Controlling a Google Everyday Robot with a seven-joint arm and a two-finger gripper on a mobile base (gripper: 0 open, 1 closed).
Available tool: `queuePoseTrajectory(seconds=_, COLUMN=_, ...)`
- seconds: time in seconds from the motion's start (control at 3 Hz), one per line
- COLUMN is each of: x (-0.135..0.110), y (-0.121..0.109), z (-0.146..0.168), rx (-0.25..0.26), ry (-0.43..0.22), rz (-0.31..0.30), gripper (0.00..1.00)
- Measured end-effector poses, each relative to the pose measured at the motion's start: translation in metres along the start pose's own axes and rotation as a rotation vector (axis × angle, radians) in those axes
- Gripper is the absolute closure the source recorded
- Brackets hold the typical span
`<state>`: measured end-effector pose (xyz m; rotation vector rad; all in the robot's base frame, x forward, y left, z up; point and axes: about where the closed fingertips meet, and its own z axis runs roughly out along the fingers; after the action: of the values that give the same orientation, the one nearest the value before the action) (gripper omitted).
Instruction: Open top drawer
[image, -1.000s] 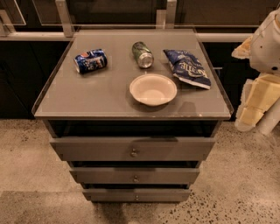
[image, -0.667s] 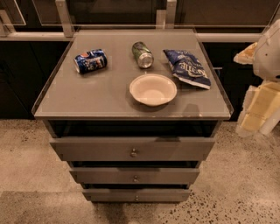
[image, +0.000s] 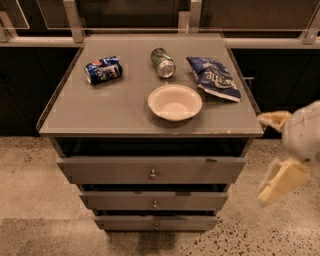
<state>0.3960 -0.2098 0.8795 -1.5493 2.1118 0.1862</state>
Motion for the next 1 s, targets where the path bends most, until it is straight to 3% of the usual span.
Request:
queuePoseTrajectory(seconds=0.33, x=0.002, y=0.026, z=0.079, rx=-0.096, ry=-0.145, rz=0.044, gripper=0.00)
queuePoseTrajectory(seconds=0.67, x=0.001, y=0.029, z=0.090, rx=-0.110, ry=-0.166, rz=0.052, gripper=0.00)
queuePoseTrajectory(seconds=1.0, x=0.005, y=0.036, z=0.084, rx=-0.080, ry=-0.169, rz=0.058, gripper=0.00)
